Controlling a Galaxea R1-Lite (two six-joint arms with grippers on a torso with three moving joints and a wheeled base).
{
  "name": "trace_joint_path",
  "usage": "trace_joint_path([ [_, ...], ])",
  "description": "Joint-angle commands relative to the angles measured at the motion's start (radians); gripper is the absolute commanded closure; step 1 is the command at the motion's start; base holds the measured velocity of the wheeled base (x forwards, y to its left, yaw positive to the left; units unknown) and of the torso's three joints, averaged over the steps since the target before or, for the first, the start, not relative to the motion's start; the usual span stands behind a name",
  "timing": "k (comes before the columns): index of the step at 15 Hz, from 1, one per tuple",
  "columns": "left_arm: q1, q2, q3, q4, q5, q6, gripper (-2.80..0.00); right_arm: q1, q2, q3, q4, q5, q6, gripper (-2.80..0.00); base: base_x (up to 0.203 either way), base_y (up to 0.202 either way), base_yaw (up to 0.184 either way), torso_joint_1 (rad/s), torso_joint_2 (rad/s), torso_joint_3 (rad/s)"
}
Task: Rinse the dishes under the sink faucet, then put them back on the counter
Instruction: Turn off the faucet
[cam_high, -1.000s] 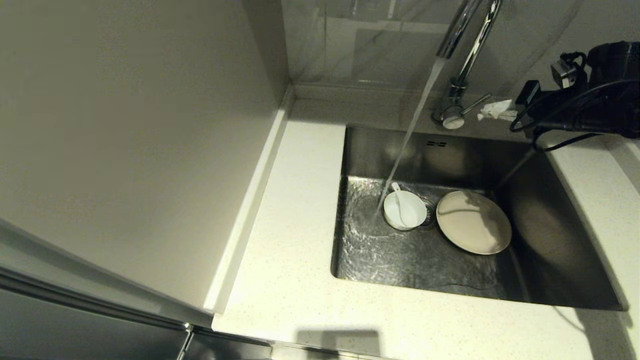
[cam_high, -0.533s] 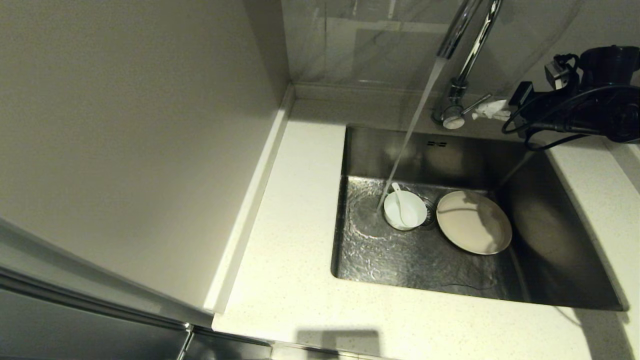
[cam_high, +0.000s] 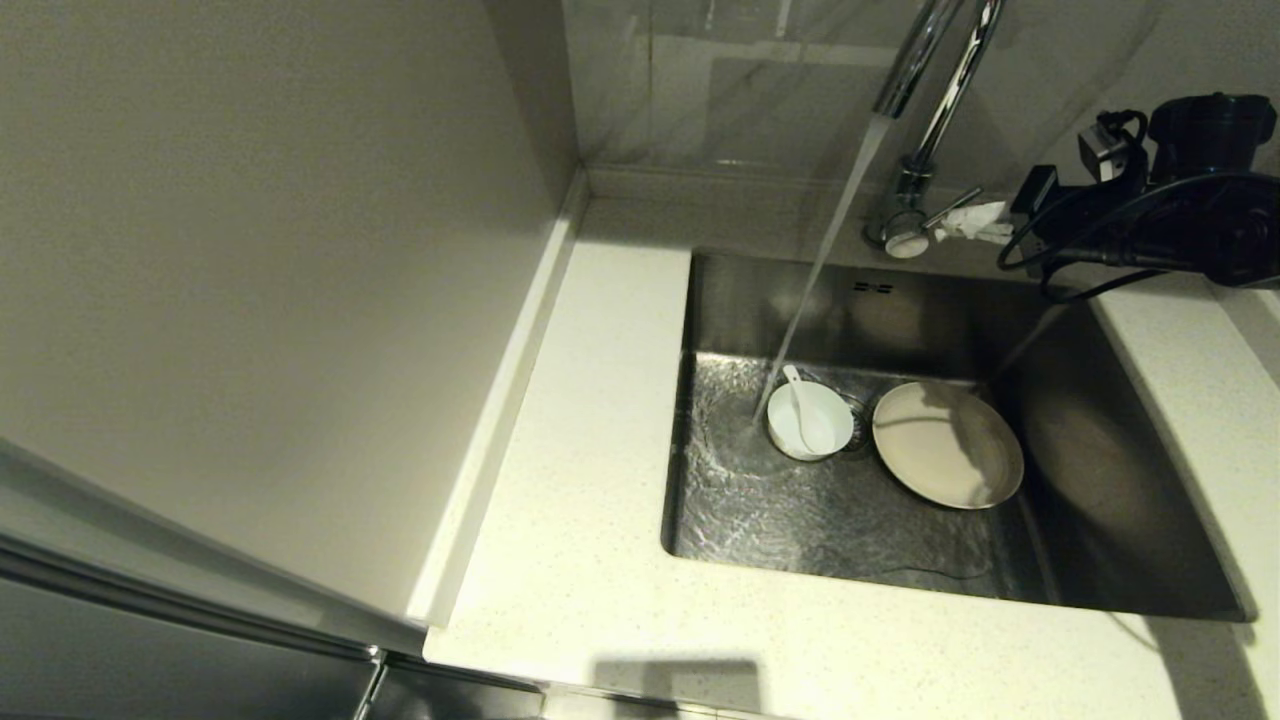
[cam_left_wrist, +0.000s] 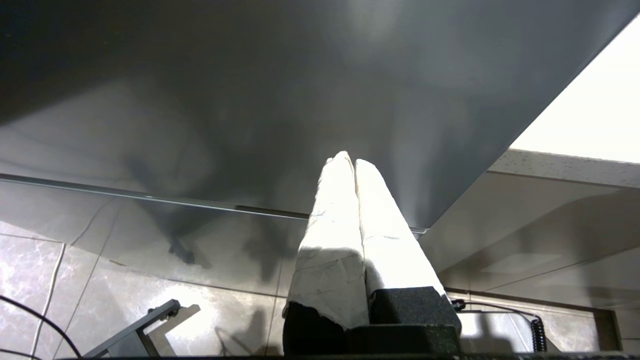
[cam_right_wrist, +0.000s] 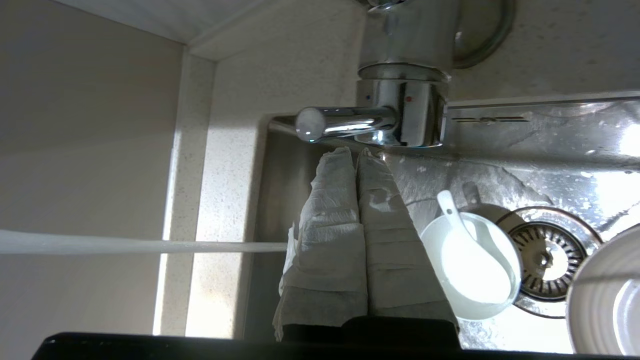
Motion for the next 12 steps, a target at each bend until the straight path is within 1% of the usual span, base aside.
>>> trace_joint_path([
  [1, 0.000, -0.003, 0.000, -0.001, 0.001, -0.001, 0.00, 0.007, 0.007, 0.000, -0.027, 0.004, 0.006, 0.00, 0.000, 0.000, 0.000, 0.000, 0.00, 0.000],
  [6, 0.000, -0.003, 0.000, -0.001, 0.001, -0.001, 0.00, 0.017, 0.031, 0.000, -0.119, 0.003, 0.013, 0.00, 0.000, 0.000, 0.000, 0.000, 0.00, 0.000],
  [10, 0.000, -0.003, 0.000, -0.001, 0.001, -0.001, 0.00, 0.024, 0.052, -0.009, -0.138, -0.002, 0.010, 0.00, 0.000, 0.000, 0.000, 0.000, 0.00, 0.000],
  [12, 0.000, -0.003, 0.000, -0.001, 0.001, -0.001, 0.00, 0.024, 0.066, -0.009, -0.189, -0.003, 0.031, 0.00, 0.000, 0.000, 0.000, 0.000, 0.00, 0.000],
])
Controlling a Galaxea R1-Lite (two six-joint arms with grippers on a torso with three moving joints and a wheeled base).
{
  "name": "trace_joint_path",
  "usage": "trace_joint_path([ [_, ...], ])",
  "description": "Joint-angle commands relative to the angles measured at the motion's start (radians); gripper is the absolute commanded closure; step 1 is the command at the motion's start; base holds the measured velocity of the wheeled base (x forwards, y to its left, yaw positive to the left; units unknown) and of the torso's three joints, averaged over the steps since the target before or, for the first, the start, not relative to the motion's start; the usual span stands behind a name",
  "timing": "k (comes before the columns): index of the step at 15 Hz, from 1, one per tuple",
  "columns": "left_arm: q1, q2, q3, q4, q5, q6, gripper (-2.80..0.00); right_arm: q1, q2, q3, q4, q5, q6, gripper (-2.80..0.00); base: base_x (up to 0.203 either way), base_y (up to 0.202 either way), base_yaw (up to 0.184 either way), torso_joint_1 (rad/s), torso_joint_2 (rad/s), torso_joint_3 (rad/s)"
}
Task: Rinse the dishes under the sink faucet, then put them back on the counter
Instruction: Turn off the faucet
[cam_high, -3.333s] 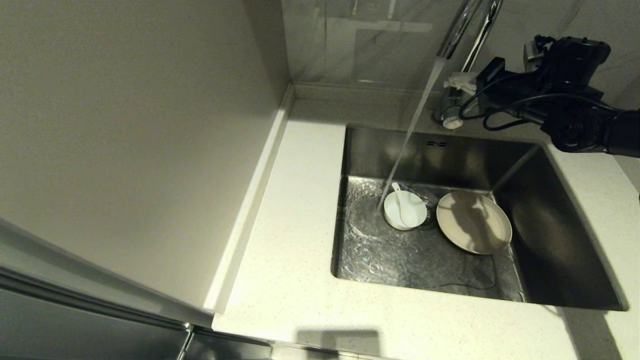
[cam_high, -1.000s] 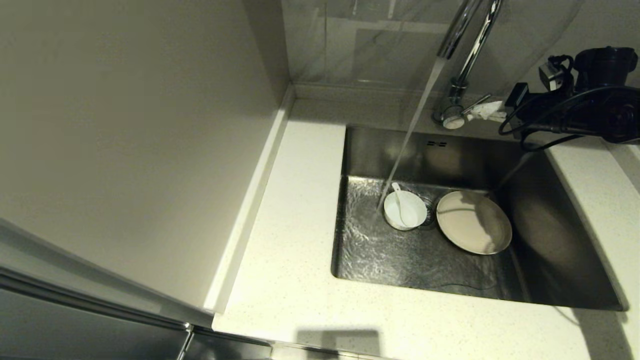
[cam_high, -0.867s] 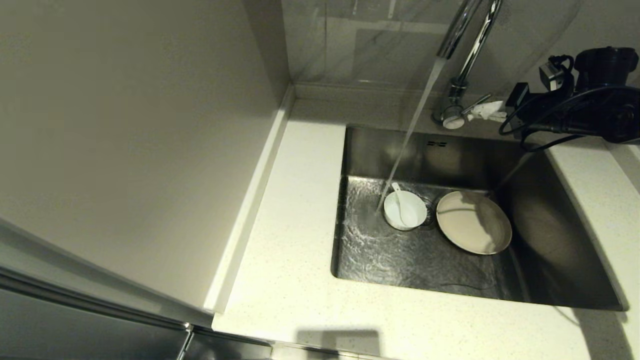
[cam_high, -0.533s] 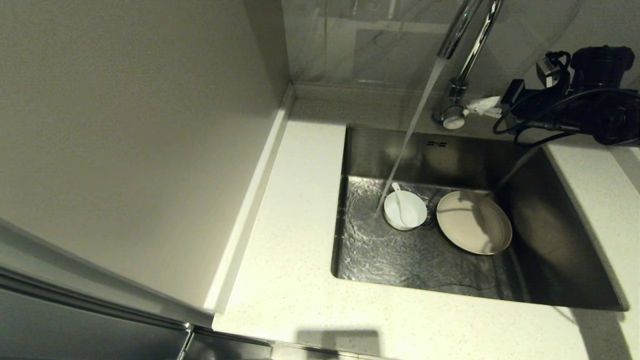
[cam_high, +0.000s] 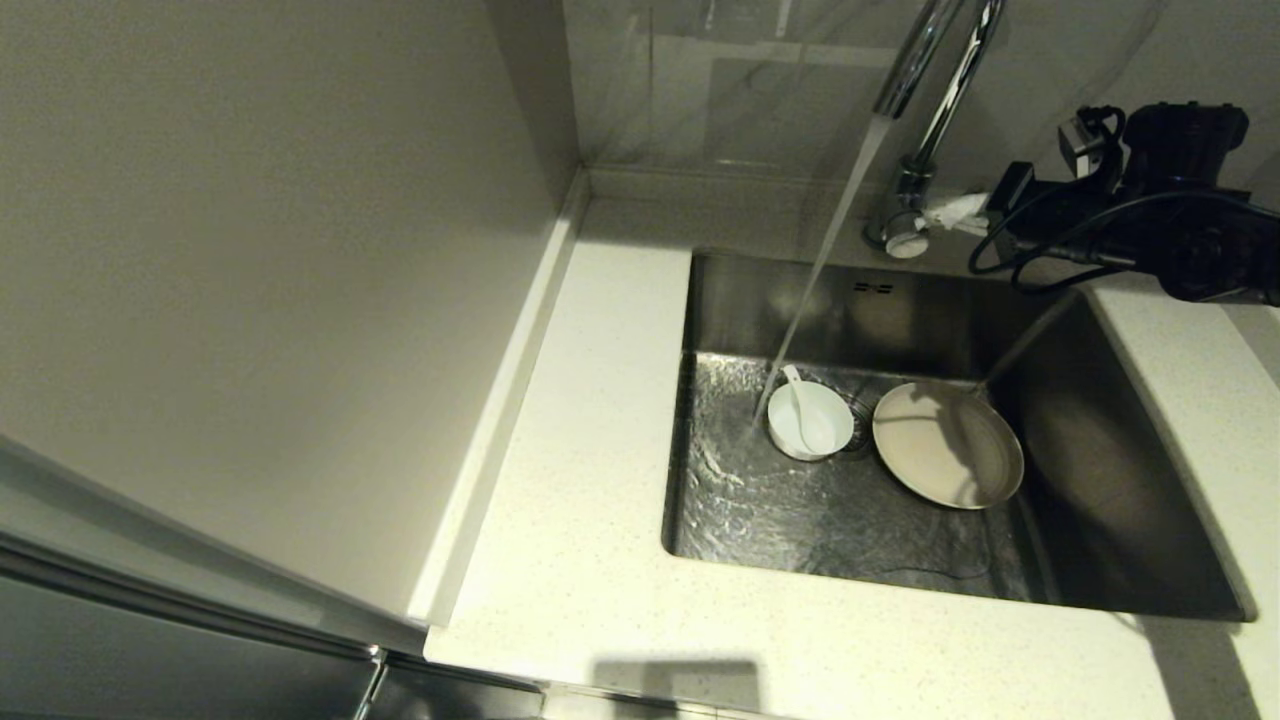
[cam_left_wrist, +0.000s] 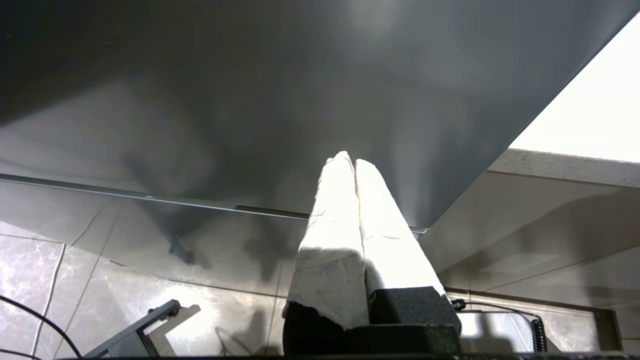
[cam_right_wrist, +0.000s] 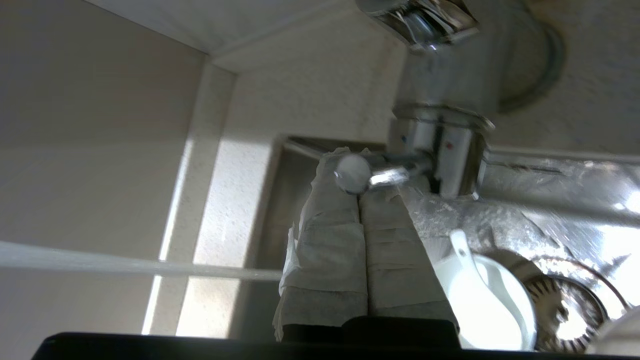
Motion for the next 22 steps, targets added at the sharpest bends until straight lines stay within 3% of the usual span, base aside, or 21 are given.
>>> trace_joint_path([
  [1, 0.000, -0.003, 0.000, 0.000, 0.000, -0.001, 0.00, -0.001, 0.018, -0.001, -0.047, 0.002, 0.034, 0.00, 0.000, 0.000, 0.000, 0.000, 0.00, 0.000],
  [16, 0.000, -0.003, 0.000, 0.000, 0.000, -0.001, 0.00, 0.042, 0.043, 0.000, -0.289, 0.005, 0.200, 0.00, 0.000, 0.000, 0.000, 0.000, 0.00, 0.000],
  [19, 0.000, -0.003, 0.000, 0.000, 0.000, -0.001, 0.00, 0.038, -0.029, 0.008, -0.216, 0.003, 0.200, 0.00, 0.000, 0.000, 0.000, 0.000, 0.00, 0.000],
  [22, 0.000, -0.003, 0.000, 0.000, 0.000, -0.001, 0.00, 0.010, -0.181, 0.047, 0.023, -0.001, 0.170, 0.00, 0.000, 0.000, 0.000, 0.000, 0.00, 0.000],
])
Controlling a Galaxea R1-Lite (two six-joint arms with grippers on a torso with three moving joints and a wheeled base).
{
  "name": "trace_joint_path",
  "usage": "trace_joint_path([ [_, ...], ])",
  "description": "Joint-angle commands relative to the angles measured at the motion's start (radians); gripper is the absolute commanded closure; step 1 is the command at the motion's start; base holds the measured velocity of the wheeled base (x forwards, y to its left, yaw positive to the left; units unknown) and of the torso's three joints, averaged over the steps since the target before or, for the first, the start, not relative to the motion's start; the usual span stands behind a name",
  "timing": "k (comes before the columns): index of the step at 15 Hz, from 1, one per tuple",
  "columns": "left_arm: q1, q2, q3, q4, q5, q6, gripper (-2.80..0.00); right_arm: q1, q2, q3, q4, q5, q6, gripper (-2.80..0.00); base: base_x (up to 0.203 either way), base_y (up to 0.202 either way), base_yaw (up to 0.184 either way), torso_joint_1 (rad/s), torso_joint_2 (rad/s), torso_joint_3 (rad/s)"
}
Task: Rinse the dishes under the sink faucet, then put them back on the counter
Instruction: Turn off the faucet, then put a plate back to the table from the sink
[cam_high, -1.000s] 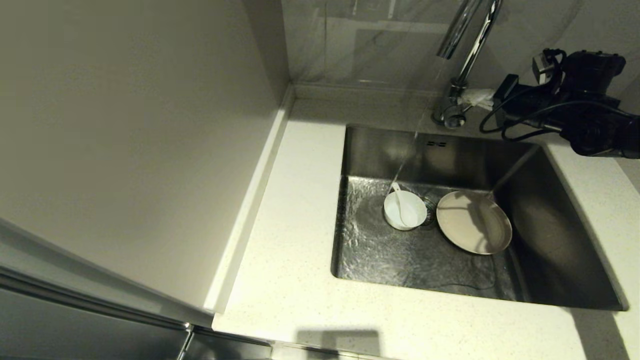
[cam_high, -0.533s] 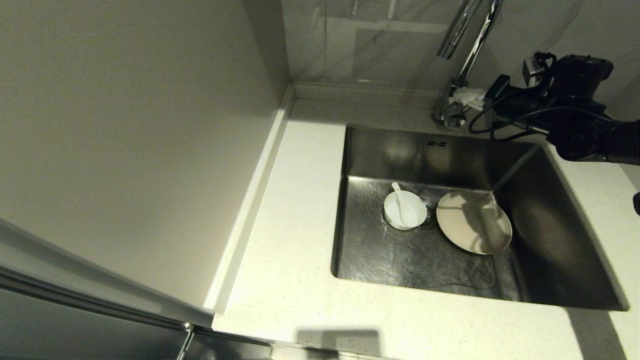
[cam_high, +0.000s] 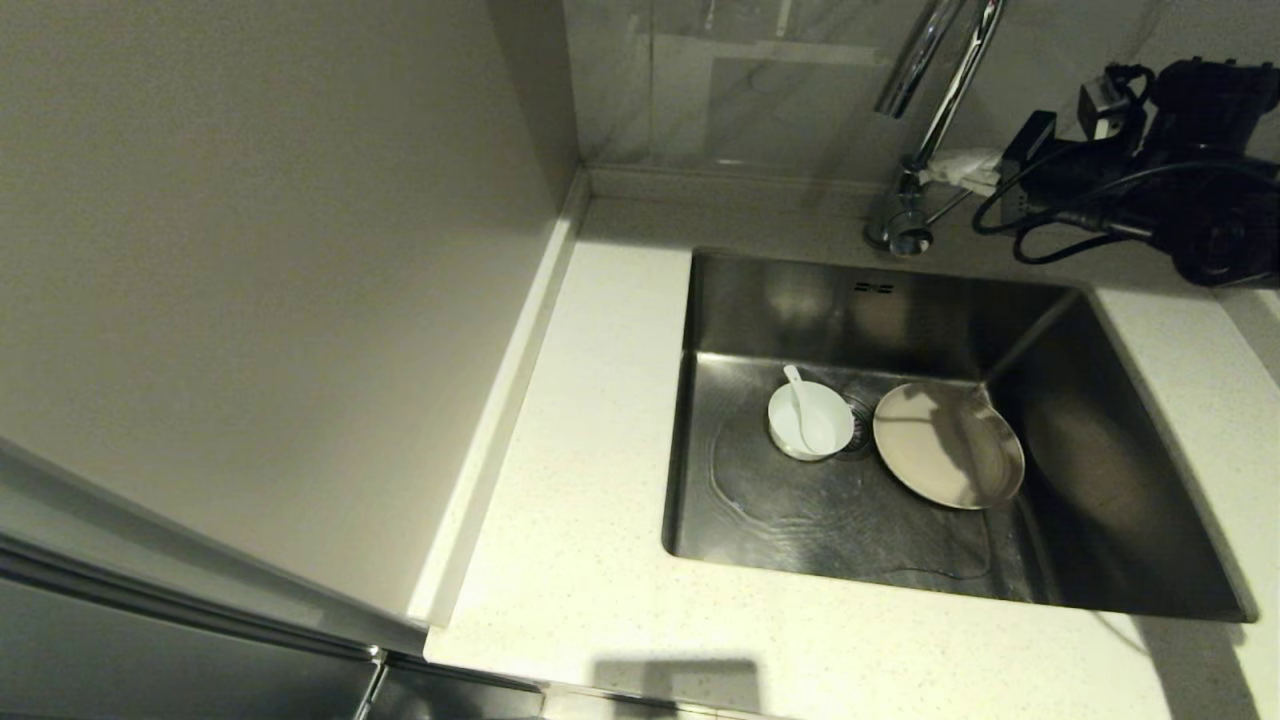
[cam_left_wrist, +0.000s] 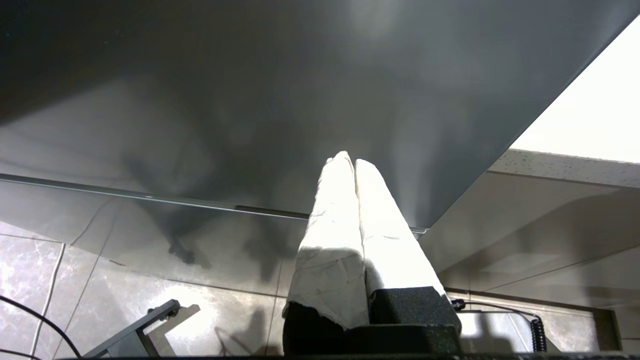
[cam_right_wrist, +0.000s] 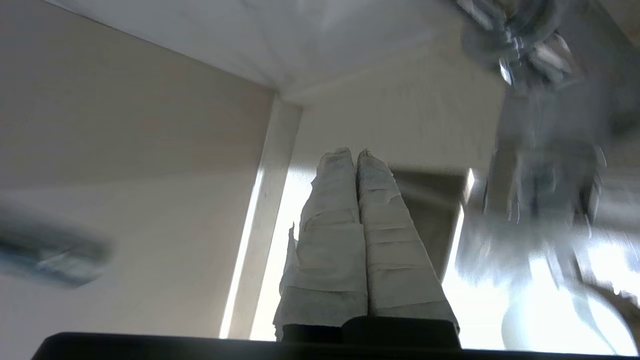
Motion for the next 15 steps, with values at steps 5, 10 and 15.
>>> trace_joint_path([
  [5, 0.000, -0.003, 0.000, -0.001, 0.000, -0.001, 0.00, -0.058, -0.300, 0.315, 0.573, -0.156, -0.589, 0.00, 0.000, 0.000, 0.000, 0.000, 0.00, 0.000],
  [10, 0.000, -0.003, 0.000, -0.001, 0.000, -0.001, 0.00, -0.066, -0.414, 0.567, 0.615, -0.224, -0.877, 0.00, 0.000, 0.000, 0.000, 0.000, 0.00, 0.000],
  [15, 0.000, -0.003, 0.000, -0.001, 0.000, -0.001, 0.00, -0.065, -0.348, 0.571, 0.621, -0.224, -1.045, 0.00, 0.000, 0.000, 0.000, 0.000, 0.00, 0.000],
])
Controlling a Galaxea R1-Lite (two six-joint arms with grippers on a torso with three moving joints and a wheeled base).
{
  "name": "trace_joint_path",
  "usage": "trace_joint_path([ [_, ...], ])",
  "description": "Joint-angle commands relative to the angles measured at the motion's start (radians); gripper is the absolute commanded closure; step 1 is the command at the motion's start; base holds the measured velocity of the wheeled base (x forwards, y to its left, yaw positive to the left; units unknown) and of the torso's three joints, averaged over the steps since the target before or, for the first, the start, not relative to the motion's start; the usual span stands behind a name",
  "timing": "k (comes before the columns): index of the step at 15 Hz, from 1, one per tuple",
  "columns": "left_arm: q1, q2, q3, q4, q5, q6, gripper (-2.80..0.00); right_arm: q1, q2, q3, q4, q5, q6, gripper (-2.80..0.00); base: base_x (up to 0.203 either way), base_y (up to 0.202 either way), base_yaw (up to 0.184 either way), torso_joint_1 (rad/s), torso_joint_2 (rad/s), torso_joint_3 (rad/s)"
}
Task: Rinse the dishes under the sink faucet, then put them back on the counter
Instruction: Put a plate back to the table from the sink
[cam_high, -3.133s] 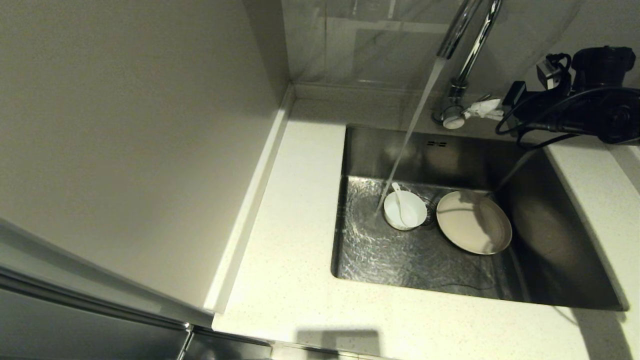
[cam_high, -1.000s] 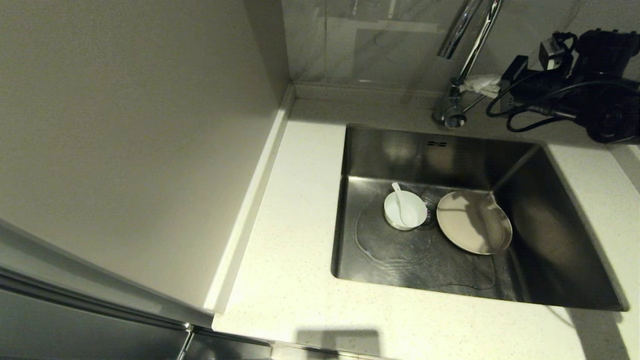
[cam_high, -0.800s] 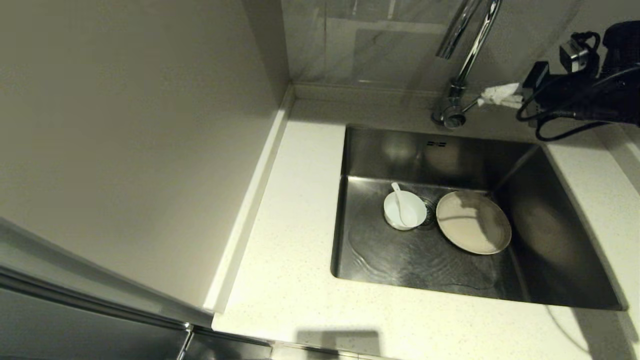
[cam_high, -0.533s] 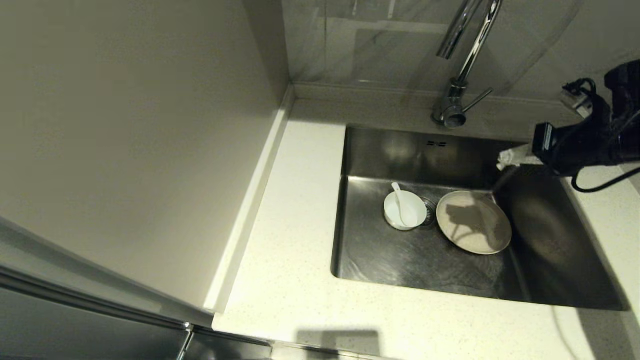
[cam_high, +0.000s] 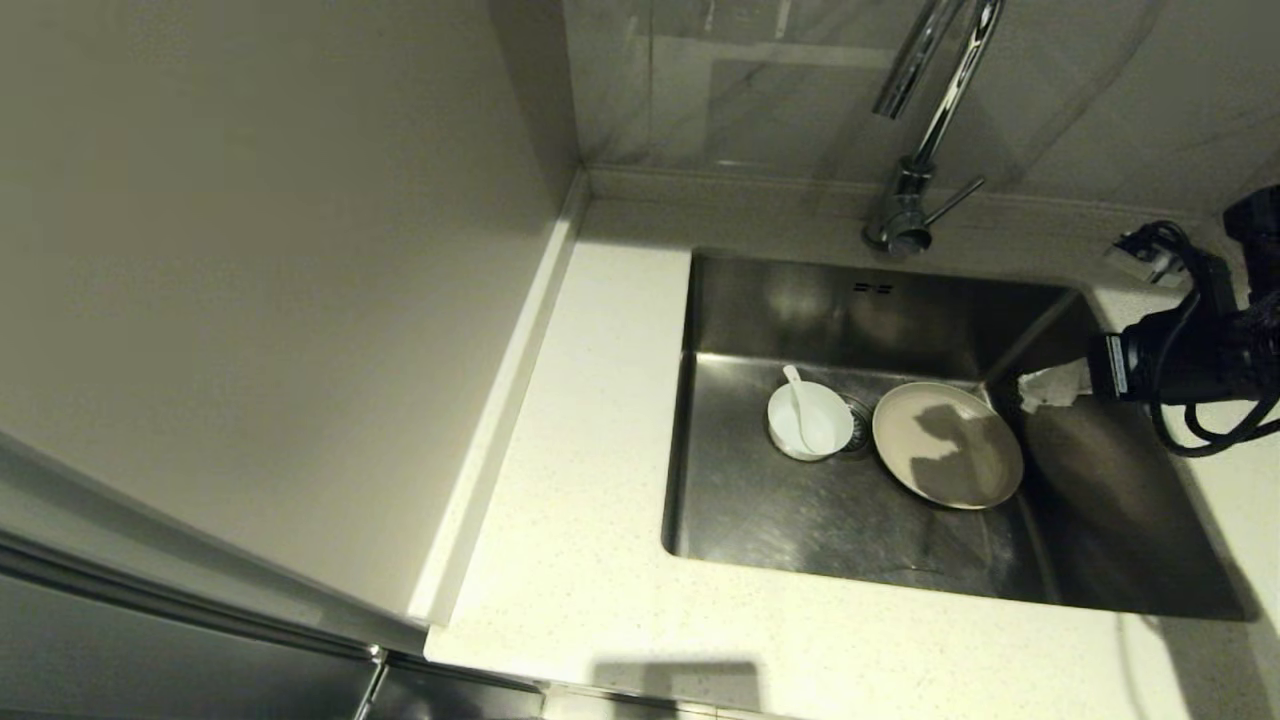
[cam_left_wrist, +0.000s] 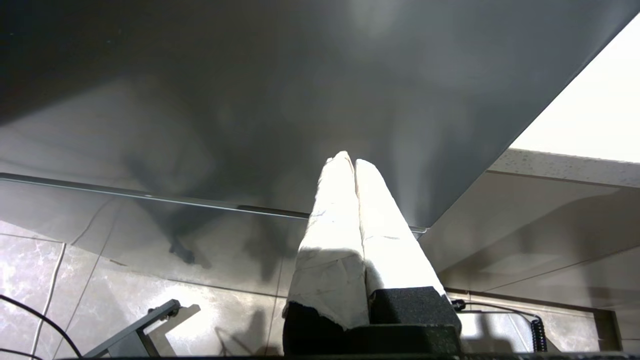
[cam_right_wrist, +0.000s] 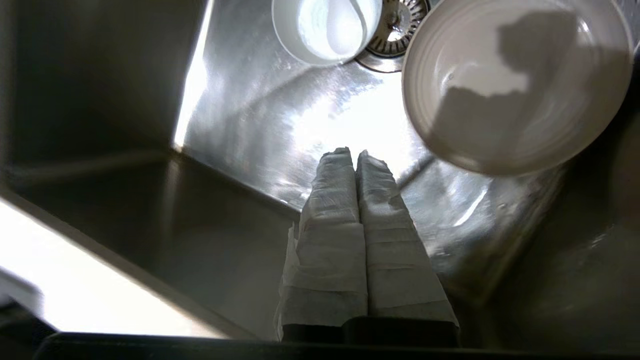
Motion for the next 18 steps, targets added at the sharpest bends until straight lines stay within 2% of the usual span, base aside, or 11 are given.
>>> trace_joint_path([
  [1, 0.000, -0.003, 0.000, -0.001, 0.000, -0.001, 0.00, 0.000, 0.050, 0.004, 0.001, 0.002, -0.103, 0.00, 0.000, 0.000, 0.000, 0.000, 0.00, 0.000],
  [4, 0.000, -0.003, 0.000, -0.001, 0.000, -0.001, 0.00, 0.002, 0.118, -0.015, -0.029, 0.001, -0.148, 0.00, 0.000, 0.000, 0.000, 0.000, 0.00, 0.000],
  [8, 0.000, -0.003, 0.000, -0.001, 0.000, -0.001, 0.00, 0.012, 0.232, -0.023, -0.156, -0.009, -0.189, 0.00, 0.000, 0.000, 0.000, 0.000, 0.00, 0.000],
  [10, 0.000, -0.003, 0.000, -0.001, 0.000, -0.001, 0.00, 0.011, 0.298, -0.029, -0.208, -0.041, -0.250, 0.00, 0.000, 0.000, 0.000, 0.000, 0.00, 0.000],
  [14, 0.000, -0.003, 0.000, -0.001, 0.000, -0.001, 0.00, 0.012, 0.381, -0.006, -0.341, -0.053, -0.380, 0.00, 0.000, 0.000, 0.000, 0.000, 0.00, 0.000],
  [17, 0.000, -0.003, 0.000, -0.001, 0.000, -0.001, 0.00, 0.012, 0.417, 0.019, -0.376, -0.074, -0.471, 0.00, 0.000, 0.000, 0.000, 0.000, 0.00, 0.000],
  [18, 0.000, -0.003, 0.000, -0.001, 0.000, -0.001, 0.00, 0.014, 0.432, 0.022, -0.377, -0.082, -0.481, -0.43, 0.000, 0.000, 0.000, 0.000, 0.00, 0.000],
])
